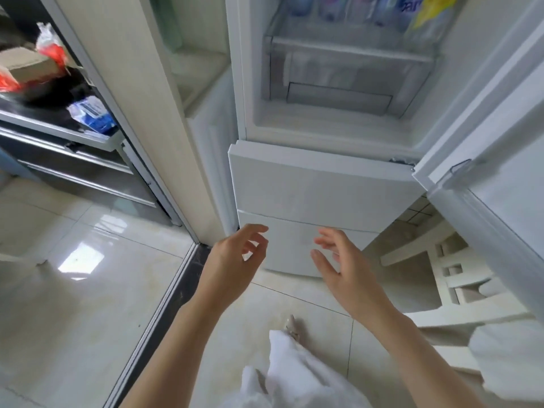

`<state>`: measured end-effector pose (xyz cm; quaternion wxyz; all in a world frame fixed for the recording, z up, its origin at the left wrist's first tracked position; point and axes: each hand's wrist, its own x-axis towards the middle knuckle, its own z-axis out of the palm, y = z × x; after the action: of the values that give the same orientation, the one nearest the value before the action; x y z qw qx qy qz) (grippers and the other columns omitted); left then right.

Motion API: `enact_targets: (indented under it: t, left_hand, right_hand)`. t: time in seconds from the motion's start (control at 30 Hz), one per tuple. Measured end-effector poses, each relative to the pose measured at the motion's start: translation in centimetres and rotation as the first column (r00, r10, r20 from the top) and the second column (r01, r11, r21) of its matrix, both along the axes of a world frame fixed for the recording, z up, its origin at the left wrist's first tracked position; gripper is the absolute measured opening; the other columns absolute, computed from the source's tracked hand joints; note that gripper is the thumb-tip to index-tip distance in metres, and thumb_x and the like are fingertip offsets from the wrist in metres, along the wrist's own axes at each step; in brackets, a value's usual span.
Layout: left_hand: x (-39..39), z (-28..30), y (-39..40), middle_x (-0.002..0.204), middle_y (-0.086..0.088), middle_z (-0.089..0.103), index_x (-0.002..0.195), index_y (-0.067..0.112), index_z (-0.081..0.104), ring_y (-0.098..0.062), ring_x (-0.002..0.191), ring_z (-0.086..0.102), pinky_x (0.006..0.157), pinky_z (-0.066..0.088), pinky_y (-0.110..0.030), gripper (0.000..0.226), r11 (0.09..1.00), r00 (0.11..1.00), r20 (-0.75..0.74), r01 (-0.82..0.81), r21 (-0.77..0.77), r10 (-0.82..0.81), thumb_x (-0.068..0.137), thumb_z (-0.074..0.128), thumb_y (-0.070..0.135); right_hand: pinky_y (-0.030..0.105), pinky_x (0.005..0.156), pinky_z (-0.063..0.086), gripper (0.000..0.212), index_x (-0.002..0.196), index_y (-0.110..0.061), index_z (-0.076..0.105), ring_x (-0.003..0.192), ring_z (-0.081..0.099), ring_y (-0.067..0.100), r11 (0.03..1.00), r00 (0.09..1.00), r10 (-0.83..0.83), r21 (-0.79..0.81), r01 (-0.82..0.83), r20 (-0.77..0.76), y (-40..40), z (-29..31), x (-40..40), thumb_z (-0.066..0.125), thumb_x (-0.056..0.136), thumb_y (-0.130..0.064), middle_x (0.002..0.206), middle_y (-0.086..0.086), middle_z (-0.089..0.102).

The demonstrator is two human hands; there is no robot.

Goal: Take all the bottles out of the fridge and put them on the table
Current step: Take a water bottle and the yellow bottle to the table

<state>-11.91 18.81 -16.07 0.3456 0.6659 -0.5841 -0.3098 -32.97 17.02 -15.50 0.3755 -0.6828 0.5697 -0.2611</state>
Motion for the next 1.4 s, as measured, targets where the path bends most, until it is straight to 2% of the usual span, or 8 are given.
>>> enact_targets:
  t: [0.13, 0.33, 0.7, 0.8, 0.93, 1.13, 1.3, 1.4]
  left_hand:
    - [-0.8, 1.6, -6.8, 0.095, 0.018, 0.068, 0.116, 0.030, 0.061, -0.001, 0.086, 0.064, 0.086, 0.055, -0.031, 0.027, 0.990, 0.992, 0.011, 0.125, -0.063, -0.125, 0.091, 0.060, 0.019]
    - [-2.7, 5.2, -18.2, 0.097, 0.019, 0.067, 0.116, 0.024, 0.062, -0.002, 0.085, 0.065, 0.086, 0.055, -0.028, 0.028, 0.966, 0.987, -0.018, 0.151, -0.211, -0.159, 0.090, 0.063, 0.014]
    - [-7.9, 10.1, -37.1, 0.103, 0.011, 0.068, 0.114, 0.025, 0.062, -0.010, 0.091, 0.066, 0.088, 0.055, -0.034, 0.028, 0.932, 0.980, -0.116, 0.113, -0.345, -0.162, 0.087, 0.063, 0.017]
    - [-8.9, 10.9, -40.8, 0.105, 0.006, 0.068, 0.114, 0.026, 0.062, -0.011, 0.095, 0.065, 0.089, 0.054, -0.035, 0.030, 0.939, 0.976, -0.162, 0.085, -0.334, -0.146, 0.087, 0.066, 0.016]
    - [-9.8, 12.0, -45.9, 0.107, 0.003, 0.066, 0.119, 0.020, 0.061, -0.012, 0.096, 0.063, 0.088, 0.054, -0.035, 0.034, 0.916, 0.982, -0.161, 0.025, -0.401, -0.097, 0.085, 0.068, 0.015]
    - [-10.7, 12.5, -52.8, 0.118, -0.007, 0.058, 0.125, 0.011, 0.054, -0.019, 0.105, 0.057, 0.095, 0.050, -0.039, 0.049, 0.866, 0.975, -0.220, -0.090, -0.492, -0.024, 0.080, 0.072, 0.007]
    - [-10.5, 12.4, -56.3, 0.131, -0.014, 0.049, 0.134, 0.005, 0.044, -0.024, 0.122, 0.047, 0.103, 0.037, -0.022, 0.067, 0.797, 0.973, -0.216, -0.191, -0.572, 0.079, 0.075, 0.075, 0.005]
    - [-10.8, 12.5, -57.8, 0.136, -0.015, 0.048, 0.139, 0.003, 0.038, -0.024, 0.126, 0.048, 0.105, 0.039, -0.027, 0.074, 0.804, 0.961, -0.269, -0.210, -0.556, 0.065, 0.077, 0.077, 0.009]
  right_hand:
    - [0.028, 0.102, 0.042, 0.037, 0.130, -0.025, 0.045, 0.116, 0.053, 0.004, 0.992, 0.997, -0.074, -0.098, 0.076, 0.024, -5.3, 1.9, -0.2, 0.055, 0.094, -0.031, 0.120, -0.010, 0.058]
    - [0.030, 0.102, 0.044, 0.041, 0.133, -0.022, 0.044, 0.114, 0.053, 0.005, 0.959, 0.988, -0.146, -0.238, 0.154, 0.048, -15.5, 5.0, -1.3, 0.054, 0.094, -0.031, 0.121, -0.008, 0.058]
    - [0.043, 0.088, 0.052, 0.044, 0.126, -0.008, 0.051, 0.103, 0.063, 0.022, 0.760, 0.898, -0.385, -0.478, 0.440, 0.214, -33.0, 11.7, -4.5, 0.060, 0.088, -0.028, 0.111, 0.007, 0.064]
    - [0.040, 0.083, 0.054, 0.043, 0.126, -0.007, 0.050, 0.103, 0.063, 0.025, 0.720, 0.867, -0.441, -0.484, 0.497, 0.233, -35.9, 12.4, -5.7, 0.061, 0.089, -0.025, 0.112, 0.009, 0.063]
    - [0.045, 0.090, 0.050, 0.047, 0.131, -0.011, 0.045, 0.106, 0.060, 0.024, 0.667, 0.804, -0.555, -0.462, 0.584, 0.215, -39.9, 13.0, -6.8, 0.063, 0.089, -0.026, 0.120, 0.007, 0.060]
    - [0.037, 0.091, 0.046, 0.059, 0.134, -0.009, 0.040, 0.108, 0.055, 0.027, 0.533, 0.681, -0.686, -0.462, 0.709, 0.254, -43.6, 13.7, -7.7, 0.066, 0.084, -0.024, 0.125, 0.012, 0.050]
    - [0.045, 0.090, 0.045, 0.052, 0.120, 0.000, 0.043, 0.108, 0.051, 0.037, 0.488, 0.635, -0.736, -0.465, 0.739, 0.236, -45.8, 13.1, -8.3, 0.069, 0.082, -0.025, 0.117, 0.020, 0.052]
    - [0.041, 0.086, 0.044, 0.055, 0.119, 0.002, 0.042, 0.106, 0.052, 0.037, 0.461, 0.610, -0.752, -0.463, 0.757, 0.248, -47.0, 13.0, -8.4, 0.071, 0.082, -0.026, 0.116, 0.021, 0.051]
